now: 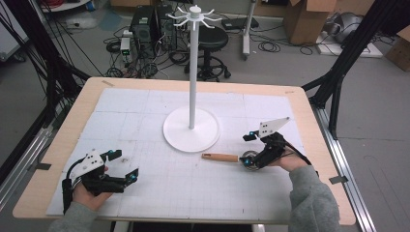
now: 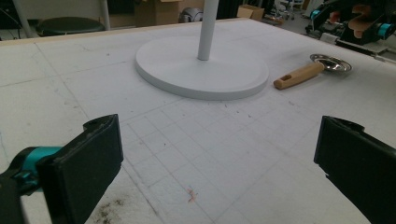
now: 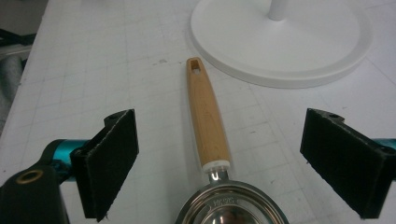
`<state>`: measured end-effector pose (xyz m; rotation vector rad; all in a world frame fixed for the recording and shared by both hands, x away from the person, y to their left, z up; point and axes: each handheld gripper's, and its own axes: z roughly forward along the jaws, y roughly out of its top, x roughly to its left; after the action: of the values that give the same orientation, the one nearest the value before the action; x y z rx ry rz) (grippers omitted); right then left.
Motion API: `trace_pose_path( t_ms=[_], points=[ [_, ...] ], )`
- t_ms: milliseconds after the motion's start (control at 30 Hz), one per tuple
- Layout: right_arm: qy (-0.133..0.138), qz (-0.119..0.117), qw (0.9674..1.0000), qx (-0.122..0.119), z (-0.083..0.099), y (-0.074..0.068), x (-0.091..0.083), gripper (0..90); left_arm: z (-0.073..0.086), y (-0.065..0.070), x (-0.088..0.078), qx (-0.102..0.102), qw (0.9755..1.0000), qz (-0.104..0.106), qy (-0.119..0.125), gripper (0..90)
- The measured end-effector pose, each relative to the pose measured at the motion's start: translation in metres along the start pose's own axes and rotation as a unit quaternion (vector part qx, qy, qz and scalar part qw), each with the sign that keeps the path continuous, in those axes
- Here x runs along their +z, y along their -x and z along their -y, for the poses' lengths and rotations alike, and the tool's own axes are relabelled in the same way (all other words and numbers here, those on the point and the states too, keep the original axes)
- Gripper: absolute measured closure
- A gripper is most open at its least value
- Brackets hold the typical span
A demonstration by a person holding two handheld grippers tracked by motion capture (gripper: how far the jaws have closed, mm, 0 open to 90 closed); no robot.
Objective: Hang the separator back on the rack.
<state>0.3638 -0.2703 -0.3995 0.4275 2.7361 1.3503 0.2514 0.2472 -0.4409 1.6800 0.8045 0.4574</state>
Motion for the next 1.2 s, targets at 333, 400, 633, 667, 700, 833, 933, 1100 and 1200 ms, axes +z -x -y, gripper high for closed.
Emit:
trace_pose_path(
  t_ms=[333, 400, 633, 667, 700, 833, 933, 1100, 1200],
  points=[
    [-0.040, -0.024, 0.9988, -0.014, -0.006, 0.007, 0.010, 10.8, 0.001, 0.000, 0.000, 0.000, 1.0000, 0.000, 0.000, 1.8],
    [-0.047, -0.024, 0.9985, -0.013, -0.006, 0.009, 0.013, 10.8, 0.001, 0.000, -0.001, 0.000, 1.0000, -0.002, -0.001, 1.8],
    [-0.073, -0.035, 0.9966, -0.016, -0.003, 0.013, 0.024, 11.1, 0.001, -0.001, -0.003, 0.000, 1.0000, -0.004, -0.001, 1.8],
    [-0.073, -0.035, 0.9966, -0.016, -0.003, 0.013, 0.024, 11.1, 0.001, -0.001, -0.003, 0.000, 1.0000, -0.004, -0.001, 1.8],
    [-0.077, -0.039, 0.9961, -0.019, -0.002, 0.014, 0.026, 12.4, 0.002, -0.001, -0.003, 0.000, 1.0000, -0.003, -0.001, 1.8],
    [-0.084, -0.038, 0.9954, -0.026, -0.001, 0.015, 0.029, 15.5, 0.002, -0.001, -0.004, -0.001, 1.0000, -0.005, -0.002, 1.8],
    [-0.088, -0.042, 0.9949, -0.028, 0.000, 0.015, 0.031, 15.8, 0.002, -0.002, -0.004, -0.002, 1.0000, -0.007, -0.002, 1.8],
    [-0.107, -0.045, 0.9927, -0.032, 0.003, 0.017, 0.034, 19.2, 0.002, -0.001, -0.004, -0.002, 1.0000, -0.004, -0.002, 1.8],
    [-0.108, -0.047, 0.9925, -0.031, 0.003, 0.017, 0.035, 21.5, 0.002, -0.001, -0.004, 0.000, 1.0000, -0.006, -0.003, 1.8]
  ],
)
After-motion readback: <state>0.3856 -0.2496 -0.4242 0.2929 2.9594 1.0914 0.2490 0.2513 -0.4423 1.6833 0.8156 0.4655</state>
